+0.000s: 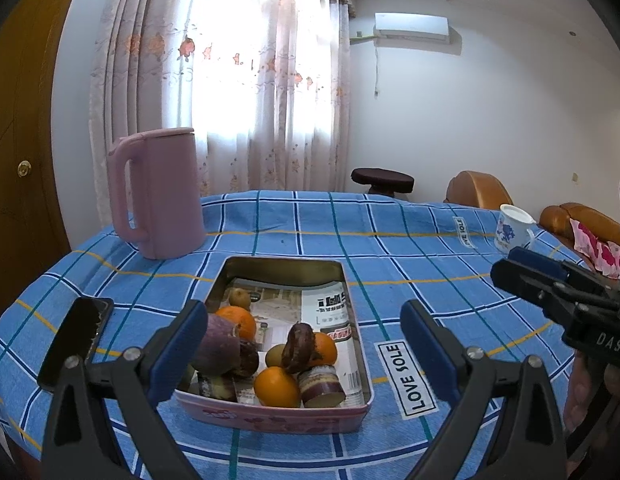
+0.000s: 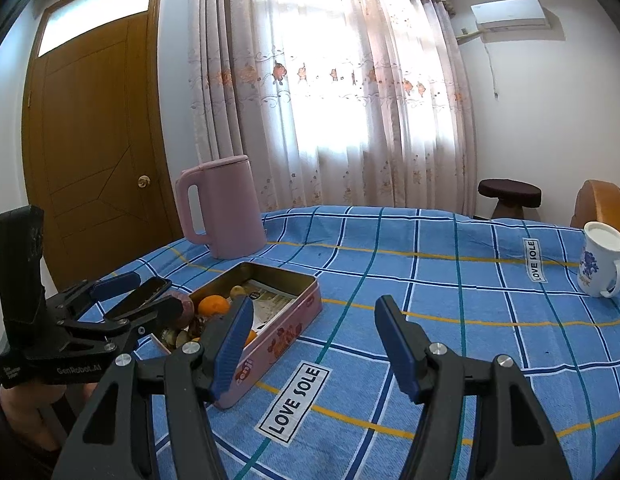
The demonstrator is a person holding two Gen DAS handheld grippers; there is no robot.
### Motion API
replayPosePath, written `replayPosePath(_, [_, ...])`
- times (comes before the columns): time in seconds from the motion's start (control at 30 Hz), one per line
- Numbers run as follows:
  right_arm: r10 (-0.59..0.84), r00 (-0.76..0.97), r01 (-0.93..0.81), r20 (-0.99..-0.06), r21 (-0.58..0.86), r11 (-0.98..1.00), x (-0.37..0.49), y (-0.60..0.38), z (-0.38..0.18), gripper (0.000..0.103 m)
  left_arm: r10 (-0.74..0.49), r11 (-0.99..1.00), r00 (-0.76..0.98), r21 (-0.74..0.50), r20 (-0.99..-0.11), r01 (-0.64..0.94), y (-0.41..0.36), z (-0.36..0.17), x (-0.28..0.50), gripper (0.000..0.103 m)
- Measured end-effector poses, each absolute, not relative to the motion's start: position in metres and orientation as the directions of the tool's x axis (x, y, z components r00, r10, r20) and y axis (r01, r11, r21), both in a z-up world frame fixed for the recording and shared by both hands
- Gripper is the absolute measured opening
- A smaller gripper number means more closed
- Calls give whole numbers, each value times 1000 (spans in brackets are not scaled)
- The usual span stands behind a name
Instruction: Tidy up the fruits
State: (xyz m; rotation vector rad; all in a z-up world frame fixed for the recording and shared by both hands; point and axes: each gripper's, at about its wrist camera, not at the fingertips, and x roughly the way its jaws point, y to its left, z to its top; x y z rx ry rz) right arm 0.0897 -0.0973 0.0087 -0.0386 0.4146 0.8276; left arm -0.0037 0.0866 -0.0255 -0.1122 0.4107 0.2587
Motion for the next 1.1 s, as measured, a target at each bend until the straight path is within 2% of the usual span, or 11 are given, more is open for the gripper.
replayPosePath(0.47, [692,636,-707,-342,101,700,84,-108,16,65,235,963,897,-33,-373,-266,77,-17,-6,103])
replayPosePath(0.8, [686,643,-702,-340,95,706,83,-111,16,65,238,961,892,-39,-383,-273,73,-17,-4,103])
replayPosePath(1.1, [678,648,-694,-346,97,713,85,-113,12,65,194,973,904,-44,-381,-228,67,-19,-3,103])
